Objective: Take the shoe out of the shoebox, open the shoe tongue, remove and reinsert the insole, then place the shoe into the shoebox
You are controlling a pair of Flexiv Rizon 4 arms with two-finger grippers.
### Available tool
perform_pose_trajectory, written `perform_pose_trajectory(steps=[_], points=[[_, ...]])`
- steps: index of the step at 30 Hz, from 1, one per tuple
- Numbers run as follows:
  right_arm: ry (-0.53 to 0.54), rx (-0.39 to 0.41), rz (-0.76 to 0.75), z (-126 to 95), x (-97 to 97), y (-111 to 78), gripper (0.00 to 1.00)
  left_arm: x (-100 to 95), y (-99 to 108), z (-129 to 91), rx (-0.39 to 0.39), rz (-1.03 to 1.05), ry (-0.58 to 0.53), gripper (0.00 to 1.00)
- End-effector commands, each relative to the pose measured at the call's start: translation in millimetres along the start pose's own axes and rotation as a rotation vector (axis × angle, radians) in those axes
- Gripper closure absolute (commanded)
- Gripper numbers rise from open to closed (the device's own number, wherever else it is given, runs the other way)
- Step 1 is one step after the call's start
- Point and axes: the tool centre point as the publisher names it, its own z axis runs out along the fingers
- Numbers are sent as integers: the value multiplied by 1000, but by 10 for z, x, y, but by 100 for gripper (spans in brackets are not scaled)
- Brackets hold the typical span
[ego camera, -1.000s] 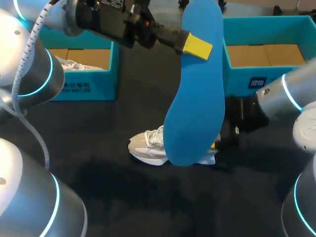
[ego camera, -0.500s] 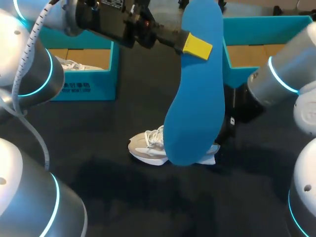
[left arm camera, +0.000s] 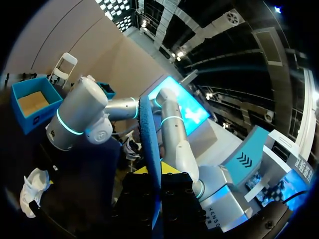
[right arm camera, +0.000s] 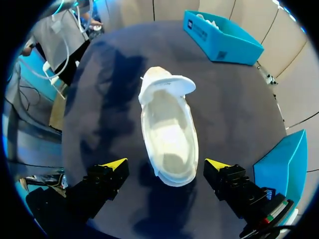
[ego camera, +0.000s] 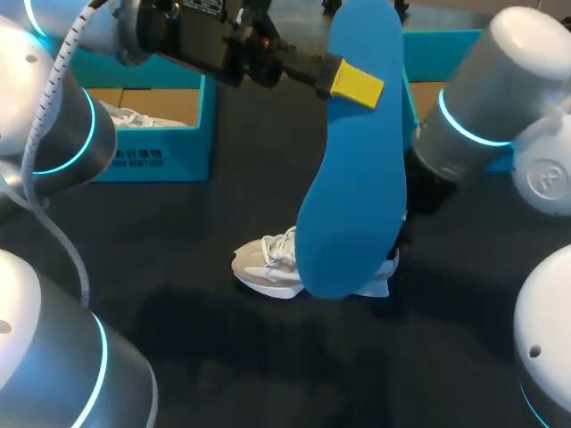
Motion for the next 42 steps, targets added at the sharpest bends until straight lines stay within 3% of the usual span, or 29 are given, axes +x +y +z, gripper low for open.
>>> perform_pose_trajectory(steps=[1,18,42], points=[[5,155,13,-17,17,33,0,-7,7,3,1,1,0,100],[3,236,-49,-1,135,119,0,-7,7,3,1,1,0,100],[-21,190,-44,62,90,154,0,-7,7,3,1,1,0,100]])
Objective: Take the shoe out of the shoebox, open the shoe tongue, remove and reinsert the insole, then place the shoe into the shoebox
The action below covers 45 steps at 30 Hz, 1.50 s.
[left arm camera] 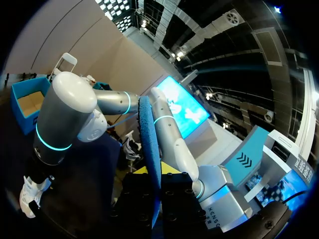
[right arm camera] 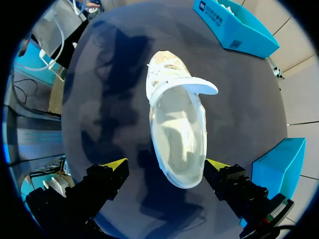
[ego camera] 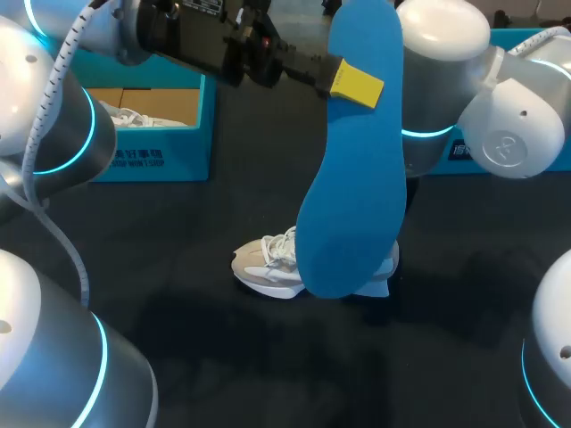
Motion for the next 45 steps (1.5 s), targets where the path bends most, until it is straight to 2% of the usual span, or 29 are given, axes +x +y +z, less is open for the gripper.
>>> perform_pose_trajectory(steps=[1,3,5,8,13,15,18,23,27,32,33,34,36,38,39,41,45], points=[[-18,-18,9,43,-81,98,0,-7,7,3,1,1,0,100],[-8,9,18,91,-177,167,0,-7,7,3,1,1,0,100],[-36,-7,31,119,-256,217,0,-7,7,3,1,1,0,100],[-34,10,25,228,-428,309,0,-7,7,3,1,1,0,100],[-105,9,15,430,-613,342,0,-7,7,3,1,1,0,100],[-98,19,3,514,-658,357,0,-7,7,3,1,1,0,100],[-98,-25,-33,641,-705,377,0,-7,7,3,1,1,0,100],[-51,-26,-91,810,-759,437,0,-7,7,3,1,1,0,100],[-44,-48,-86,881,-722,405,17,-7,7,3,1,1,0,100],[-13,-42,-67,938,-658,335,25,-7,7,3,1,1,0,100],[-12,-43,-65,944,-653,326,33,-7,7,3,1,1,0,100],[-11,-43,-63,952,-647,321,53,-7,7,3,1,1,0,100],[-5,-41,-60,964,-641,325,58,-7,7,3,1,1,0,100],[-1,-43,-55,983,-635,339,68,-7,7,3,1,1,0,100],[2,-45,-51,999,-630,351,82,-7,7,3,1,1,0,100],[4,-47,-49,1016,-625,363,100,-7,7,3,1,1,0,100],[15,-61,-30,1032,-613,381,100,-7,7,3,1,1,0,100]])
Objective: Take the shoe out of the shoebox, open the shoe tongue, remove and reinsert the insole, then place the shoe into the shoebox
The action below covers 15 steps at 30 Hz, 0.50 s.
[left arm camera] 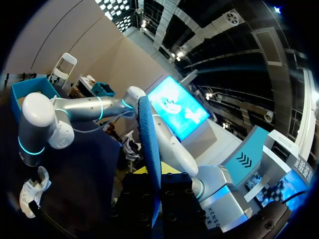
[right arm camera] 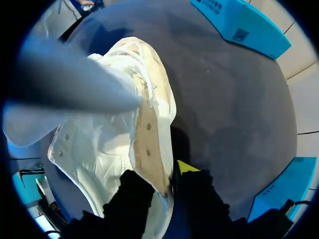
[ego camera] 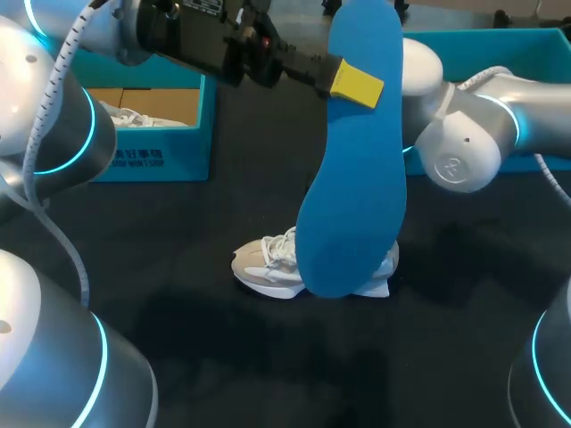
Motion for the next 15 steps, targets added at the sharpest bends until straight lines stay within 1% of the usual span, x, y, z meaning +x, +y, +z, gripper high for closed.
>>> perform_pose_trajectory(steps=[1,2,4,7,8,9,11,13,15], points=[[11,-7,19,50,3,17,100,-7,7,3,1,0,0,100],[13,-5,25,41,5,17,100,-7,7,3,1,0,0,100],[55,-2,48,19,6,10,100,-7,7,3,1,0,0,100],[100,-43,104,-46,27,-5,100,-7,7,3,1,0,0,100],[114,-67,148,-110,56,-6,100,-7,7,3,1,0,0,100],[133,-75,174,-168,76,0,100,-7,7,3,1,0,0,100],[157,-81,215,-256,107,6,100,-7,7,3,1,0,0,100],[207,-74,263,-355,141,12,100,-7,7,3,1,0,0,100],[252,-89,324,-408,164,3,100,-7,7,3,1,0,0,100]])
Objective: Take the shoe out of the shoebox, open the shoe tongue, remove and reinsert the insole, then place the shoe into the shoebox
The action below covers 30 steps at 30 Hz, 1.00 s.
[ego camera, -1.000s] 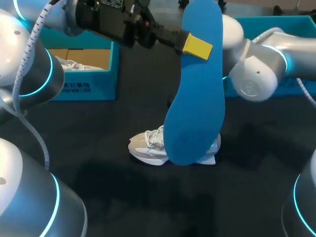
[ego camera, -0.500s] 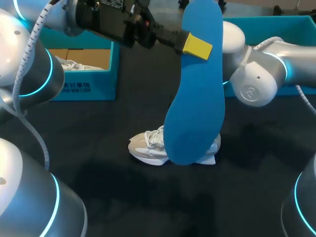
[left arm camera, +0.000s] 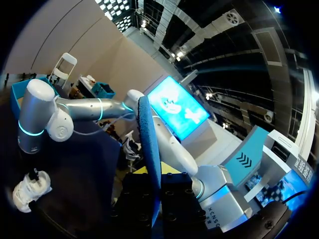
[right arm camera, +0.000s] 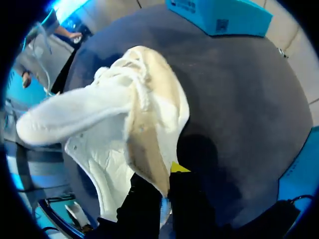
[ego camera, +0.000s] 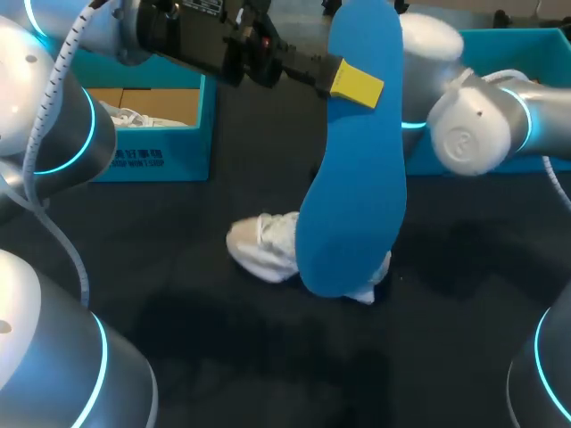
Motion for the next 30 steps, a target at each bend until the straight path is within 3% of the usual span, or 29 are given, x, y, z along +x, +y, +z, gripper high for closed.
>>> perform_pose_trajectory(steps=[1,6,8,14,18,21,30], points=[[49,-24,96,-206,28,-81,100,-7,7,3,1,0,0,100],[77,-141,275,-216,75,-144,100,-7,7,3,1,0,0,100],[65,-255,389,-194,119,-178,100,-7,7,3,1,0,0,100],[58,-285,684,-290,314,-176,100,-7,7,3,1,0,0,100],[9,-363,839,-299,424,-165,100,-7,7,3,1,0,0,100],[-12,-432,874,-294,444,-125,100,-7,7,3,1,0,0,100],[-15,-437,871,-294,443,-116,100,-7,7,3,1,0,0,100]])
